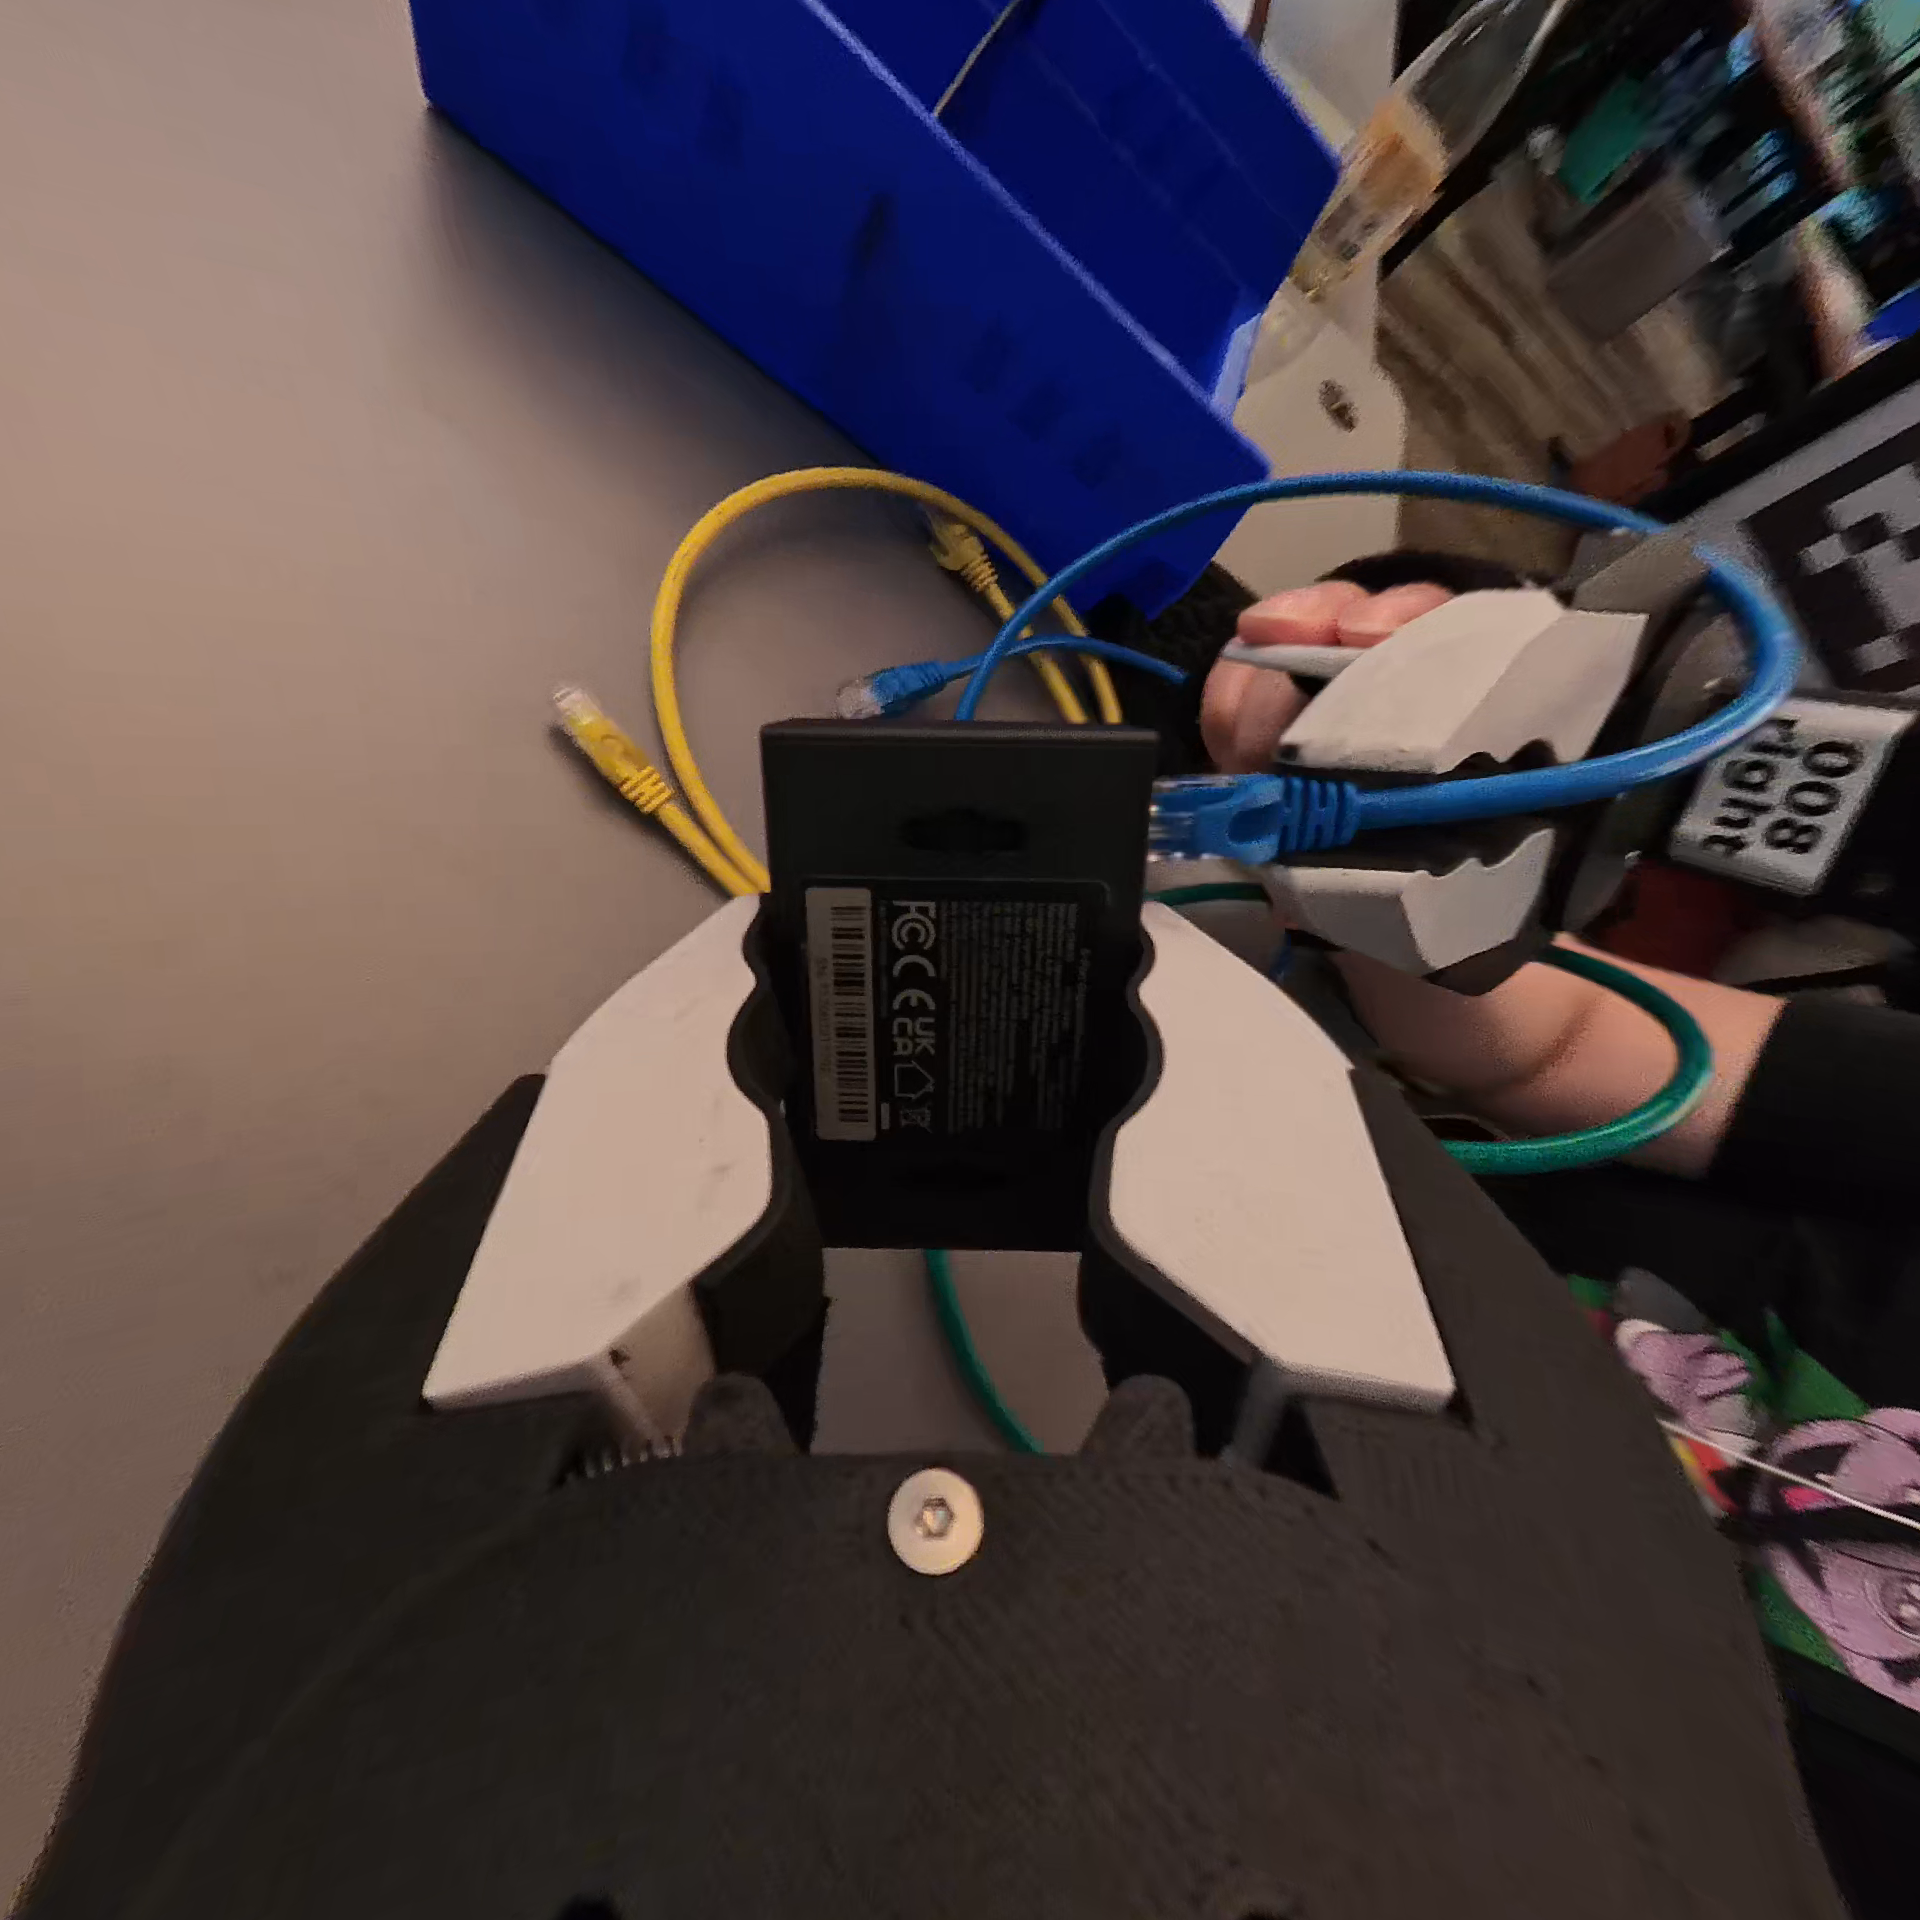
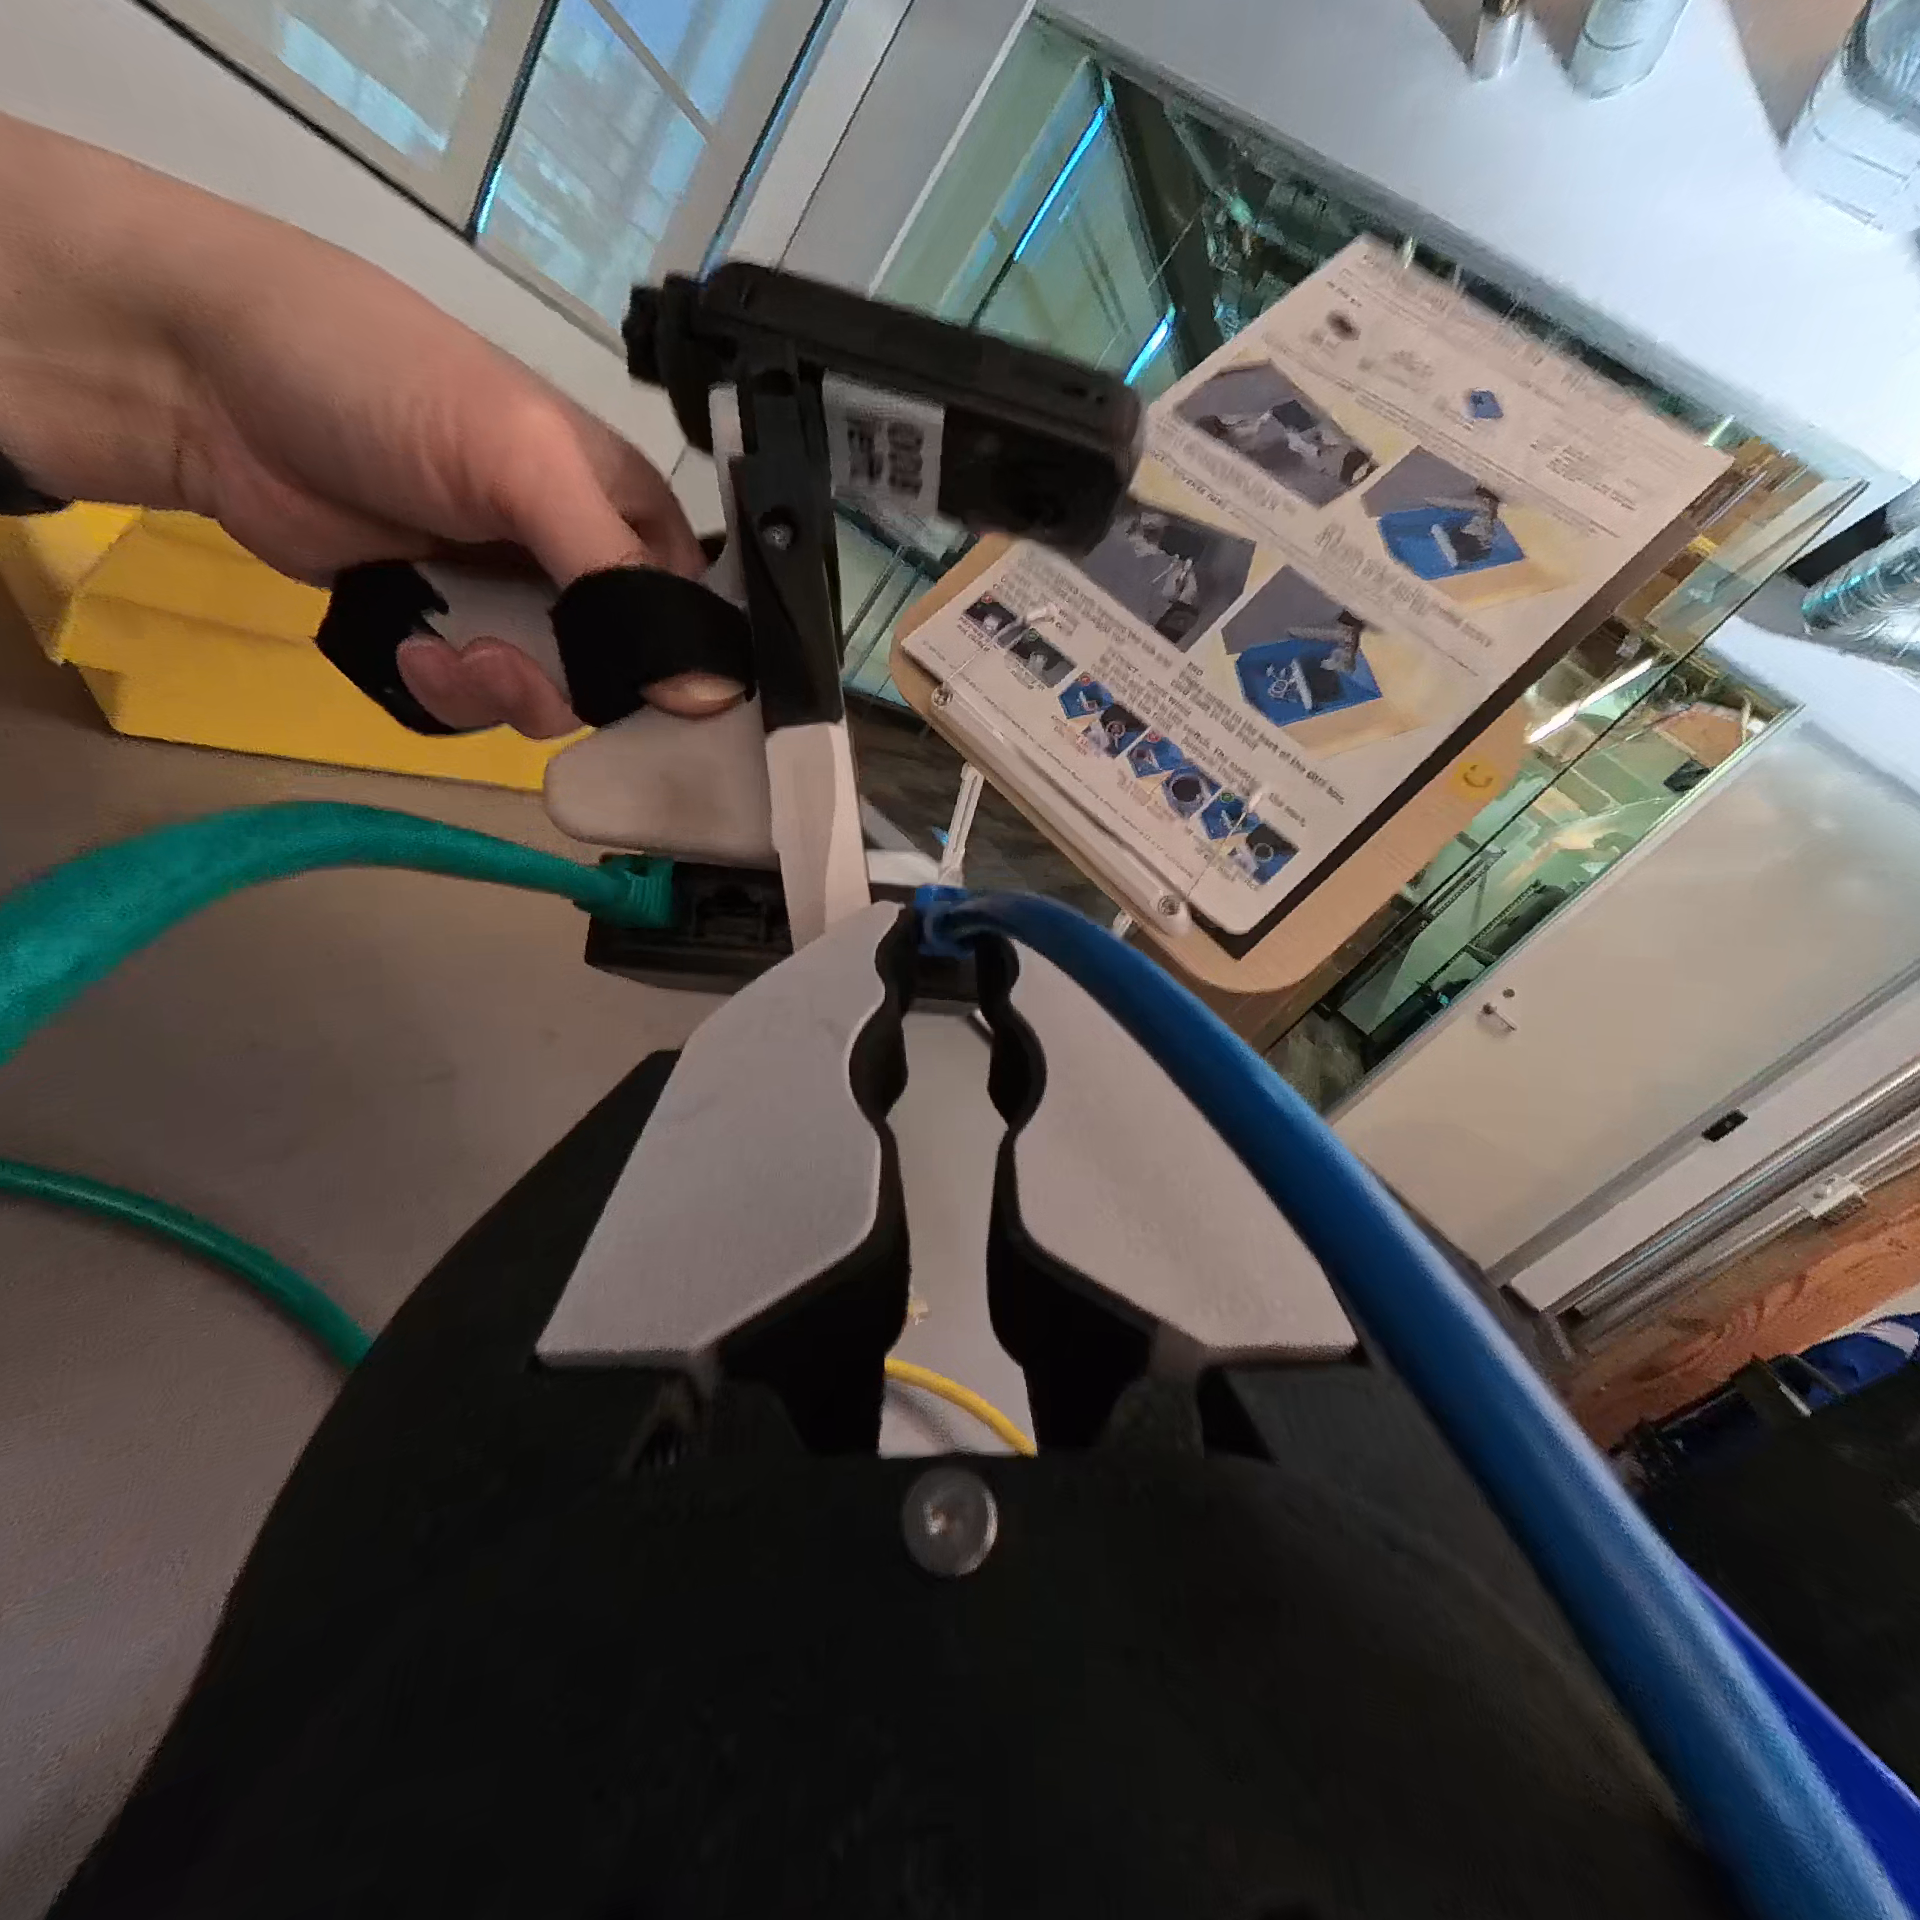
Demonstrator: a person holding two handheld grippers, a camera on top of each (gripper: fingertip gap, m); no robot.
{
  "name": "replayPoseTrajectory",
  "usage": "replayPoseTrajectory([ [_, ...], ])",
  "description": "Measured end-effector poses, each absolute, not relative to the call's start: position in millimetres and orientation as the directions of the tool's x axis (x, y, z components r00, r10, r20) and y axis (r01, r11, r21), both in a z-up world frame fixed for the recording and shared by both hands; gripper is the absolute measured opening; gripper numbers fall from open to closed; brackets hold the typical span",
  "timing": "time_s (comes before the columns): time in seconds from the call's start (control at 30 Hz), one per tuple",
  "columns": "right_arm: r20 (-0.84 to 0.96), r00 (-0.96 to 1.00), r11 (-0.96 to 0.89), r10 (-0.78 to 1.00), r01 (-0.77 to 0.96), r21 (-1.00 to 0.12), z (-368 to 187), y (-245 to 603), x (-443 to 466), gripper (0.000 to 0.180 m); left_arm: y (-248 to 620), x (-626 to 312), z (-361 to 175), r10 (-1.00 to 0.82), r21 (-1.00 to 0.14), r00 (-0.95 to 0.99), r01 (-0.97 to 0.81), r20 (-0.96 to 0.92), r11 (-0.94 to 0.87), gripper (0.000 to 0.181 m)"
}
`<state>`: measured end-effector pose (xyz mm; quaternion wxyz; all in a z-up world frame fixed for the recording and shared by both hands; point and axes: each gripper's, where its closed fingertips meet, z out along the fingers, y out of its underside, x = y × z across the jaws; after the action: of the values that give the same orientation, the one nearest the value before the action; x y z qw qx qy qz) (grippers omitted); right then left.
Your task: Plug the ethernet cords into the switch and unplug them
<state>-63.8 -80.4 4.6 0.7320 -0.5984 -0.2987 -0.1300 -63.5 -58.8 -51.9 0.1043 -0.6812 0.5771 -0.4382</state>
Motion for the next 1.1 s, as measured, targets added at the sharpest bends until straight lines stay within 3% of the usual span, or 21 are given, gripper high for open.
replayPoseTrajectory([
  [0.03,0.584,0.793,0.236,0.175,0.542,-0.807,2.5,-78.8,-63.5,0.014,-56.6,-63.3,-52.5,-0.896,-0.656,-0.038,-0.694,0.443,-0.295,0.06],
  [0.23,0.526,0.828,0.249,0.191,0.478,-0.842,5.0,-80.0,-60.6,0.013,-53.6,-60.5,-45.0,-0.937,-0.71,-0.025,-0.66,0.348,-0.246,0.059],
  [0.37,0.527,0.831,0.276,0.178,0.472,-0.837,10.3,-84.2,-60.4,0.013,-60.3,-57.3,-40.6,-0.921,-0.725,-0.051,-0.633,0.387,-0.27,0.059],
  [0.6,0.533,0.82,0.191,0.211,0.5,-0.845,-3.9,-74.9,-59.9,0.013,-50.8,-58.0,-54.3,-0.942,-0.714,-0.003,-0.653,0.334,-0.251,0.059],
  [0.83,0.648,0.748,0.273,0.147,0.598,-0.753,9.0,-90.5,-70.6,0.005,-74.0,-58.6,-48.3,-0.885,-0.761,-0.217,-0.617,0.412,-0.203,0.061],
  [0.97,0.718,0.684,0.256,0.132,0.676,-0.691,3.9,-91.7,-76.1,0.011,-88.0,-56.1,-58.2,-0.844,-0.761,-0.298,-0.622,0.447,-0.184,0.084],
  [1.03,0.725,0.672,0.237,0.151,0.687,-0.687,-1.6,-89.8,-76.0,0.012,-87.9,-54.7,-67.6,-0.839,-0.74,-0.282,-0.645,0.465,-0.192,0.081],
  [1.1,0.714,0.678,0.226,0.172,0.679,-0.699,-4.4,-88.9,-75.6,0.012,-80.2,-52.8,-68.9,-0.847,-0.743,-0.257,-0.634,0.465,-0.215,0.066],
])
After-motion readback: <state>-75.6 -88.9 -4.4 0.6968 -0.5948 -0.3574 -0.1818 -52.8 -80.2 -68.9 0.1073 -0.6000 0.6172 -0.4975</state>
